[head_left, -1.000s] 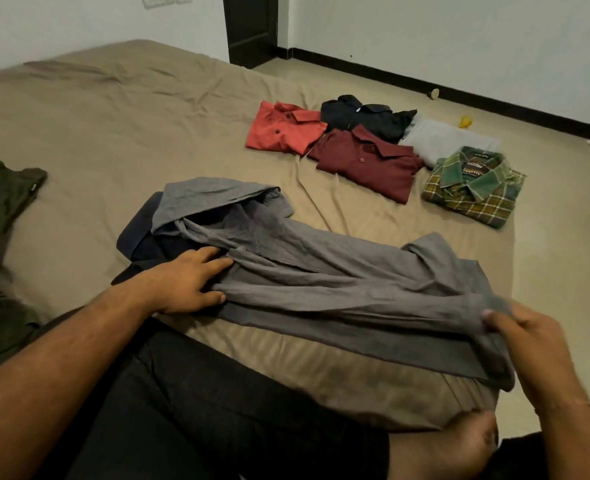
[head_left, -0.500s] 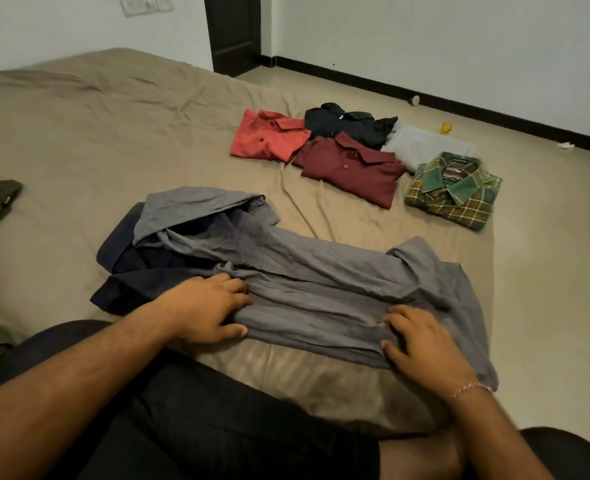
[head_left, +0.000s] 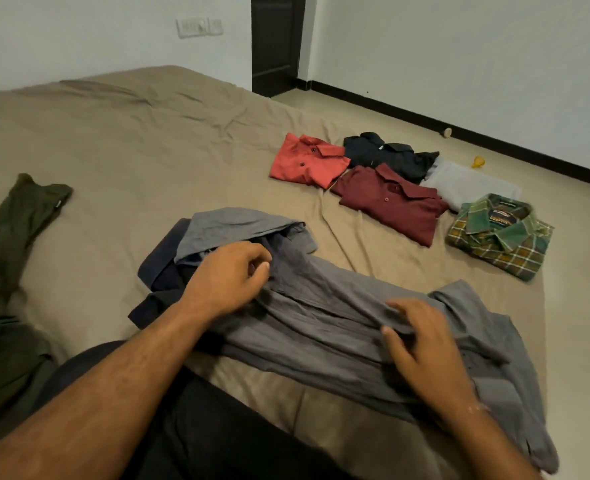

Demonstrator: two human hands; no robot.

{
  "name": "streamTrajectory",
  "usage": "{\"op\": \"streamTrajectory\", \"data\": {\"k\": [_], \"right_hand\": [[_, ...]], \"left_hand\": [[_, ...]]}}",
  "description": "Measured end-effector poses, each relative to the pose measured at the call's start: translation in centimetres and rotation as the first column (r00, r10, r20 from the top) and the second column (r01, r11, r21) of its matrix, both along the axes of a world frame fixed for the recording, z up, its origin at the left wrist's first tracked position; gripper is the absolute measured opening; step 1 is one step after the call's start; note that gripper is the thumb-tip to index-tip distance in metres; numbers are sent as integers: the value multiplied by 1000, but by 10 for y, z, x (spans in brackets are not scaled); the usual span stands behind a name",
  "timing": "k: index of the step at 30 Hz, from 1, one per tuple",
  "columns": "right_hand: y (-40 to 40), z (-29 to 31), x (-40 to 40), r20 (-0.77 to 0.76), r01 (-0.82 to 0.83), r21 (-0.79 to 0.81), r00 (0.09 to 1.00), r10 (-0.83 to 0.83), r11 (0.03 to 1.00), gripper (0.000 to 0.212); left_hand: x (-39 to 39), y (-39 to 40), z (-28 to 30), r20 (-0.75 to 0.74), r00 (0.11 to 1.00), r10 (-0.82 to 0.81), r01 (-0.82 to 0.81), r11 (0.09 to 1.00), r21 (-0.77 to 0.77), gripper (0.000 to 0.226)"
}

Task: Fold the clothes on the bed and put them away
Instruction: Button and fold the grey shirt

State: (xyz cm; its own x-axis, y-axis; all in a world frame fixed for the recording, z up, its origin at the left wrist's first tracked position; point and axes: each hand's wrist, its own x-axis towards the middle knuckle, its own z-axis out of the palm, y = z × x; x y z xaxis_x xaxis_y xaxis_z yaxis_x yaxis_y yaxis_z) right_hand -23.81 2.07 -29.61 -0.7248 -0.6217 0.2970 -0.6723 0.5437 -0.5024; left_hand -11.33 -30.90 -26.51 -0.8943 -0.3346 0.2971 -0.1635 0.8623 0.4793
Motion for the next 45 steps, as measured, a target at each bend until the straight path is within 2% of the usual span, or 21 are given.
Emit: {"op": "streamTrajectory", "data": {"k": [3, 6, 8, 10, 12, 14, 15, 17, 18, 21, 22, 24, 27, 29, 32, 35, 37, 38, 40, 41, 45], "right_hand": [[-79, 17, -13, 207, 67, -192, 978, -27, 979, 26], [-156, 16, -39, 453, 219, -164, 883, -124, 962, 32], [-198, 10, -55, 670, 266, -114, 732, -124, 957, 49], [-225, 6, -66, 854, 307, -101, 514, -76, 946, 65], [-244, 0, -78, 891, 318, -66, 446, -88, 946, 73], [-257, -1, -87, 874, 280, -16, 470, -122, 960, 61], [-262, -3, -91, 857, 257, 1, 498, -133, 966, 43], [-271, -5, -101, 793, 287, -28, 589, -154, 957, 14], [-270, -7, -107, 745, 341, -89, 646, -165, 936, 12], [-255, -1, -120, 619, 454, -317, 764, -181, 833, 39], [-249, 1, -123, 612, 435, -329, 774, -161, 838, 37], [-240, 2, -122, 669, 343, -218, 734, -116, 914, 28], [-243, -8, -113, 788, 206, 22, 599, -144, 978, 36], [-249, -14, -111, 839, 179, 34, 529, -125, 983, 31], [-258, -11, -107, 851, 137, 15, 519, -85, 990, 16], [-262, -3, -96, 866, 238, -79, 497, -52, 968, 10], [-265, 2, -91, 832, 316, -220, 555, 8, 923, 3], [-264, 5, -91, 788, 327, -281, 615, 22, 902, 10], [-261, 10, -92, 704, 316, -362, 709, 35, 877, 45], [-255, 16, -91, 674, 311, -394, 737, 42, 865, 56], [-233, 47, -85, 633, 346, -570, 764, 129, 745, 54]], "left_hand": [[3, -6, -23, 65, 989, -130, 134, 990, -55, 18], [1, -16, -35, 63, 981, -186, 192, 977, -98, 38], [-2, -21, -37, 10, 983, -181, 181, 982, -45, 52], [-5, -25, -41, 1, 984, -181, 181, 983, 31, 61], [-9, -27, -50, 83, 977, -197, 190, 979, 78, 70], [-14, -28, -59, 240, 945, -222, 201, 974, 107, 84], [-17, -29, -63, 325, 916, -233, 205, 971, 120, 90], [-21, -32, -72, 422, 871, -250, 213, 968, 135, 97], [-23, -32, -75, 439, 862, -255, 218, 967, 134, 98], [-26, -33, -81, 451, 854, -260, 223, 965, 135, 100], [-27, -33, -81, 453, 853, -260, 222, 965, 137, 100], [-29, -31, -81, 452, 854, -257, 226, 966, 123, 101], [-27, -29, -80, 439, 867, -237, 207, 972, 115, 99], [-24, -29, -76, 416, 876, -243, 215, 970, 115, 96], [-21, -28, -72, 261, 915, -308, 275, 949, 155, 87], [-21, -28, -71, 144, 937, -319, 271, 922, 277, 82], [-22, -31, -73, 177, 940, -293, 224, 918, 327, 84], [-22, -31, -75, 204, 938, -282, 205, 921, 331, 85], [-22, -34, -78, 230, 938, -260, 178, 929, 325, 86], [-23, -33, -78, 223, 942, -251, 170, 929, 328, 87], [-20, -35, -77, 167, 966, -197, 123, 919, 374, 88]]}}
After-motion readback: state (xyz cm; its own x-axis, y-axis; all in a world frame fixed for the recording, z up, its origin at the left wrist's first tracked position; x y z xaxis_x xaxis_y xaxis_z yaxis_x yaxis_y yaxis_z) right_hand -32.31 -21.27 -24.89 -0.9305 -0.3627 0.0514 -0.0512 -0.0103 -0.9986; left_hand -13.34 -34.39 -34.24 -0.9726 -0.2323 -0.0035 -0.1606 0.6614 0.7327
